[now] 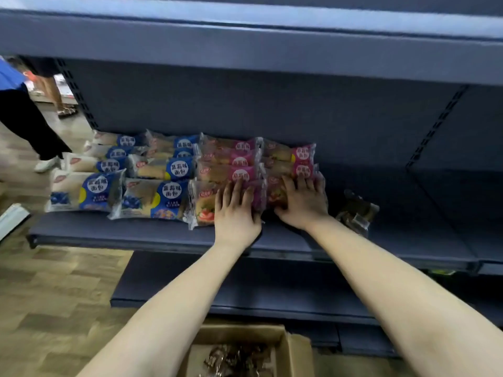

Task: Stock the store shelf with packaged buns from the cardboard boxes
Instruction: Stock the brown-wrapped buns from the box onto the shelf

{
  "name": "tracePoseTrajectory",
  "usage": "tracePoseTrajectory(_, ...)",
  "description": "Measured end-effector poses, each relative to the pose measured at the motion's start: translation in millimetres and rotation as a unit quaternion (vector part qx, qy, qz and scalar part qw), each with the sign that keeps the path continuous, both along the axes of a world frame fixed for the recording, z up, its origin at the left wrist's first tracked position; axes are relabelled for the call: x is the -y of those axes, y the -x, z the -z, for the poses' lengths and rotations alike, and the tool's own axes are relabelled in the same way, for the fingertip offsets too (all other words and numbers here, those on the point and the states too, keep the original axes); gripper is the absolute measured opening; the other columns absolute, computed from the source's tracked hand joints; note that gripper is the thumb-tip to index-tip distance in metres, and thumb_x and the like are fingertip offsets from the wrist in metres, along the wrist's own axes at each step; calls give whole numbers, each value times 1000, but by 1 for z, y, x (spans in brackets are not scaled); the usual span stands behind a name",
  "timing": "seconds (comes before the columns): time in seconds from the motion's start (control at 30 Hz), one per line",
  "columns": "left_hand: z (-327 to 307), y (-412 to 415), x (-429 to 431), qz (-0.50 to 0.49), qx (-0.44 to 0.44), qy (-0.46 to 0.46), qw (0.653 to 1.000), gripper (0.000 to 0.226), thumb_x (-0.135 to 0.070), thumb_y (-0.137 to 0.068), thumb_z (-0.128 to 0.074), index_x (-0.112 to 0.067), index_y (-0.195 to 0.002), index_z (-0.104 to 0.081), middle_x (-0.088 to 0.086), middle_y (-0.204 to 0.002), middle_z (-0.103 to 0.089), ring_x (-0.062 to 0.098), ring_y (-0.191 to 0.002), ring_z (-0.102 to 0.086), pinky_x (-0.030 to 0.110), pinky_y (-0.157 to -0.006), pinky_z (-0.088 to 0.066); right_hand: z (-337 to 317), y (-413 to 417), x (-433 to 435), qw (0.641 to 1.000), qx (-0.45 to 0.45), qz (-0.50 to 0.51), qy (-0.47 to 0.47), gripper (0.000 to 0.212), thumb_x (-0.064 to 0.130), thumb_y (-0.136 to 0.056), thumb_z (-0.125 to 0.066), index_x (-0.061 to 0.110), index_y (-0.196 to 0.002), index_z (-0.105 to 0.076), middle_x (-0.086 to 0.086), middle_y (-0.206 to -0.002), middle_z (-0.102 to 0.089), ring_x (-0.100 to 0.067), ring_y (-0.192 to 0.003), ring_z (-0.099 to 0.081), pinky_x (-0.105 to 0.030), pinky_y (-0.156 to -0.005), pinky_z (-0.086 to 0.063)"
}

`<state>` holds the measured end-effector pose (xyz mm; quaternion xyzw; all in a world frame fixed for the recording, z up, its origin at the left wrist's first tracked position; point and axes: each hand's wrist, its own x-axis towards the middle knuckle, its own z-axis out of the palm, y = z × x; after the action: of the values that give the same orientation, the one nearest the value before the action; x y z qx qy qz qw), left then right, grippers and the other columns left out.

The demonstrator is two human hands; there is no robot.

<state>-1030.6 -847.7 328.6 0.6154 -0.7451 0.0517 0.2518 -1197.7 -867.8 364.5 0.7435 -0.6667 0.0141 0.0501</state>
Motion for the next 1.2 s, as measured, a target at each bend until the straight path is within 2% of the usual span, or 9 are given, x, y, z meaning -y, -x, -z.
tracePoseTrajectory(0.1,-1,1,-1,-7,0,-8,1000,59,-28,-71,-54,-8,-126,-58,18,-141,-47,42,-129,-43,52,-109,-27,-3,2,3,1000,-1,-5,-8,90,59,-82,-49,23,-150,-4,-19,-152,-19,-37,-141,-14,-58,-113,0)
tracePoseTrajectory(0.2,1,1,-1,-8,-1,1,1000,59,-28,-71,-54,-8,-126,-57,19,-141,-48,42,-129,-42,53,-110,-26,8,-1,-8,1000,15,-4,15,90,47,-87,-52,24,-151,7,-16,-157,0,-38,-144,3,-60,-113,7)
tracePoseTrajectory(0.33,3,1,2,-10,2,20,1000,58,-29,-72,-56,-9,-126,-57,19,-139,-50,42,-127,-45,53,-109,-28,22,-5,-16,995,61,3,76,79,32,-91,-53,15,-152,-6,-12,-159,-2,-37,-145,1,-56,-113,11)
tracePoseTrajectory(0.47,5,1,2,-3,-5,27,1000,57,-30,-74,-53,-10,-127,-57,19,-138,-50,42,-128,-44,53,-109,-29,25,1,-15,995,73,-20,71,78,38,-90,-49,17,-152,-8,-4,-160,-5,-26,-147,5,-47,-113,15)
tracePoseTrajectory(0.8,8,0,4,-2,4,37,999,57,-38,-78,-46,-10,-126,-58,19,-136,-52,41,-126,-47,51,-108,-31,28,2,-10,998,42,-30,34,78,50,-91,-42,29,-151,4,1,-160,9,-23,-145,16,-49,-114,11)
tracePoseTrajectory(0.9,8,0,5,0,8,38,999,58,-39,-78,-43,-9,-126,-58,19,-136,-52,41,-126,-47,52,-108,-31,26,0,-12,995,71,-32,57,75,44,-89,-48,26,-152,-10,-3,-160,-1,-30,-146,6,-51,-115,5)
tracePoseTrajectory(1.07,7,0,6,6,9,32,999,59,-39,-78,-39,-8,-124,-58,20,-136,-52,41,-125,-47,52,-108,-31,30,-5,-16,987,64,-35,140,54,38,-80,-42,9,-122,-60,-16,-131,-54,-45,-120,-48,-59,-101,-34)
tracePoseTrajectory(1.13,7,0,6,7,14,28,999,60,-40,-78,-38,-8,-125,-57,20,-136,-51,41,-126,-46,52,-108,-31,31,-5,-14,987,70,-42,137,55,39,-82,-39,6,-120,-61,-18,-130,-55,-47,-119,-49,-59,-100,-36)
tracePoseTrajectory(1.2,9,0,6,9,20,28,999,60,-40,-78,-38,-8,-125,-57,21,-136,-51,41,-126,-46,53,-108,-31,32,-4,-12,988,74,-50,126,58,41,-85,-39,8,-132,-53,-14,-142,-45,-43,-133,-36,-57,-109,-27)
